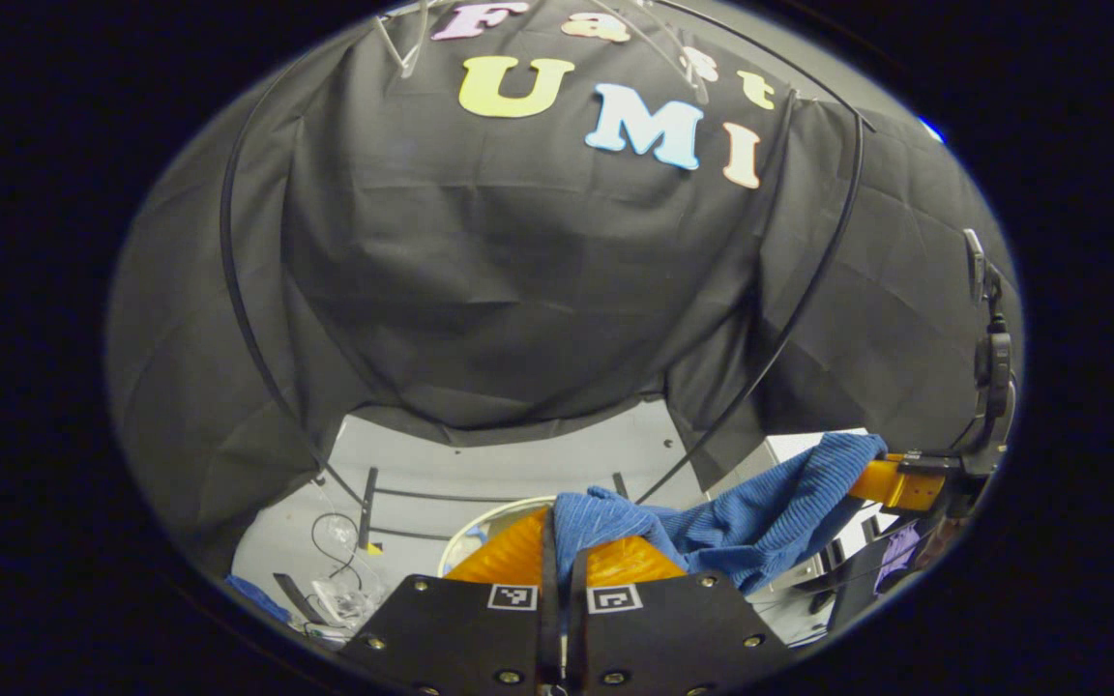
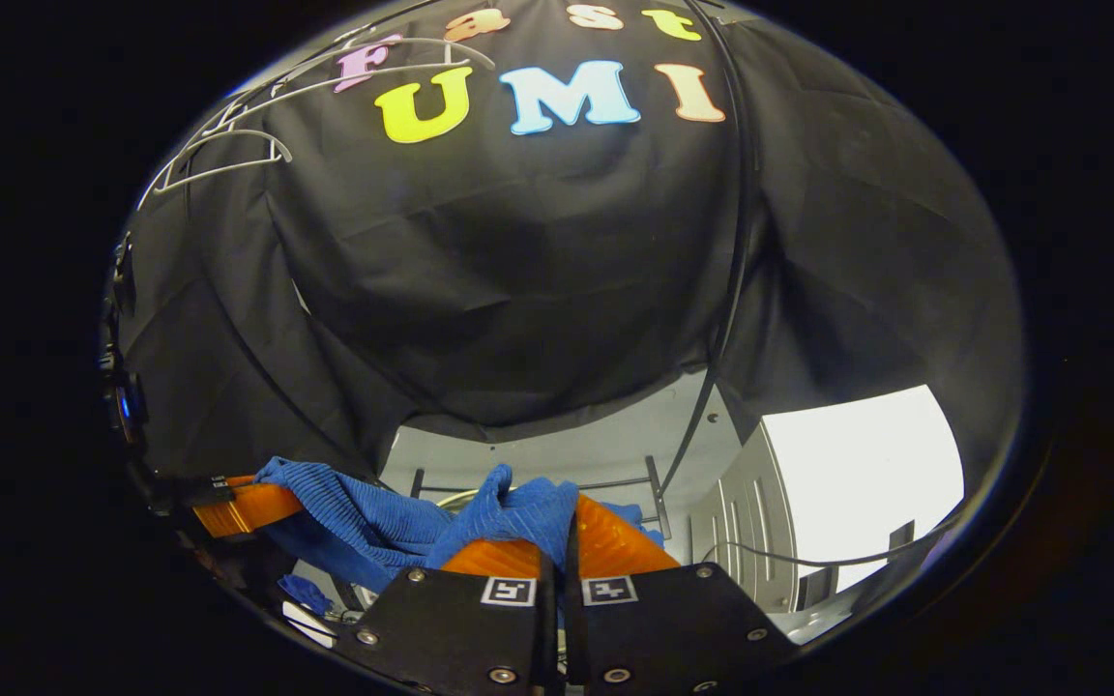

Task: Grasp the clothes on the hanger with both hands and then place them into the laundry hamper below.

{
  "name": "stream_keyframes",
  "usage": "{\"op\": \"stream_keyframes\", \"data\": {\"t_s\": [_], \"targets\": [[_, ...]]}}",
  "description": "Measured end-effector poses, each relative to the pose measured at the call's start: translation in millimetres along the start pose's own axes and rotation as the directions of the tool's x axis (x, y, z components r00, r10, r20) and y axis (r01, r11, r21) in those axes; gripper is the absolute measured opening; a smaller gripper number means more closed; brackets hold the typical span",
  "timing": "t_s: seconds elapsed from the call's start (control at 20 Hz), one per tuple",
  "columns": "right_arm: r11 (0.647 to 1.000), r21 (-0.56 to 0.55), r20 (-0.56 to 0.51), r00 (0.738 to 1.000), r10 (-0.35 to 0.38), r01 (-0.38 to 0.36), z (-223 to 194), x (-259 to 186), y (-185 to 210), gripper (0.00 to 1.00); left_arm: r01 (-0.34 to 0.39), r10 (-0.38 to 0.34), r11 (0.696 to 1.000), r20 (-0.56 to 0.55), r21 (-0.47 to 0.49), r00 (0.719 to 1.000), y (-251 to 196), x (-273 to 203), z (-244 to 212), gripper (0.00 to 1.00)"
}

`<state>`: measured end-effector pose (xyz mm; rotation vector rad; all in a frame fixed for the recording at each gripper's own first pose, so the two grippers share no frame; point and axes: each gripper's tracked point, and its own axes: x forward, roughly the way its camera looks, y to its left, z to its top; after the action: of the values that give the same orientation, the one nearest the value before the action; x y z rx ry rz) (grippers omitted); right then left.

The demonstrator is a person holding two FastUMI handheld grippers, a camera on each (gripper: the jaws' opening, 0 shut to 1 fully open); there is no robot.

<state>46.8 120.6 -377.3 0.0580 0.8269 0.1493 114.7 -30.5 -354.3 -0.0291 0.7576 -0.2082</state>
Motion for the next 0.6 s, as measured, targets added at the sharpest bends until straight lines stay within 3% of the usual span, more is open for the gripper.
{"op": "stream_keyframes", "data": {"t_s": [0.3,0.6], "targets": [[1.000,0.011,-0.101,0.995,-0.012,0.013,-42,35,2,0.04,-0.038,0.032,0.998,-0.105,-0.057,0.994,26,35,-59,0.05],[1.000,0.001,-0.142,0.990,-0.007,0.008,-61,42,4,0.04,-0.054,0.043,0.996,-0.140,-0.073,0.989,36,46,-82,0.05]]}}
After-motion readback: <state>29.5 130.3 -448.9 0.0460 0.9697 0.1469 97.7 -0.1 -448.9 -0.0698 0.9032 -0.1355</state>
